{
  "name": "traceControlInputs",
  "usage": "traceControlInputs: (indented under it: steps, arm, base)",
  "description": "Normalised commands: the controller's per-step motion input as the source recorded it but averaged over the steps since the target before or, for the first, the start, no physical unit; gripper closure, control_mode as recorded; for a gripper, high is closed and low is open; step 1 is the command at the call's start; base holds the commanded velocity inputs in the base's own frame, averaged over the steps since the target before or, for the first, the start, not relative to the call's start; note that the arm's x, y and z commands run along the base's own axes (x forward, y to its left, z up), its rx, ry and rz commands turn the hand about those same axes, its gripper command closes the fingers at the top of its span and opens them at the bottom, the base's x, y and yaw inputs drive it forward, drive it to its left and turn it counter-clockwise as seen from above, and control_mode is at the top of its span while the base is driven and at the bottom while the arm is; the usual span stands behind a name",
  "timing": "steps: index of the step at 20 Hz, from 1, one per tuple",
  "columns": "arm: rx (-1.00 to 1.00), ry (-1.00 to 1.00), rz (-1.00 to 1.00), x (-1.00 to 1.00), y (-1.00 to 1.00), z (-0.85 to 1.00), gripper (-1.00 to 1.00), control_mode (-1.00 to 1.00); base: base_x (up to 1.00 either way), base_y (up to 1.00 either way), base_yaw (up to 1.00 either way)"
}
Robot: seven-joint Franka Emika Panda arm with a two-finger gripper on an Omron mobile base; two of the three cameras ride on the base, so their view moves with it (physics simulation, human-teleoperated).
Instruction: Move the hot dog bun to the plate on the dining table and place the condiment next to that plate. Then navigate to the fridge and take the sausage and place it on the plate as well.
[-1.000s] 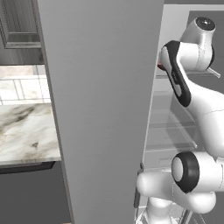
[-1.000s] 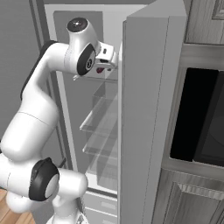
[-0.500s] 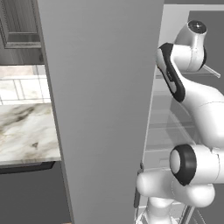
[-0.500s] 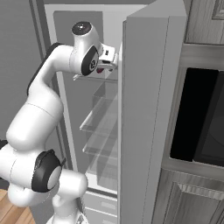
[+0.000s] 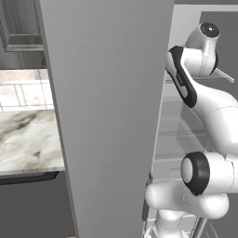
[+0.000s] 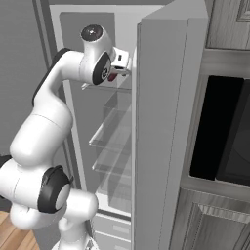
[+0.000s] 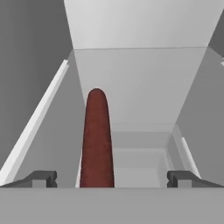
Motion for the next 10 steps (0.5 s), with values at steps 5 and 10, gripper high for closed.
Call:
traceControlInputs:
  steps: [5, 10]
  arm:
    - [0.0, 0.0, 0.03, 0.35, 0.0, -0.1, -1.0, -1.0]
    - [0.0, 0.0, 0.21, 0.06, -0.19, -0.08, -1.0, -1.0]
  base:
    - [0.0, 0.0, 0.0]
    - [0.0, 0.0, 0.0]
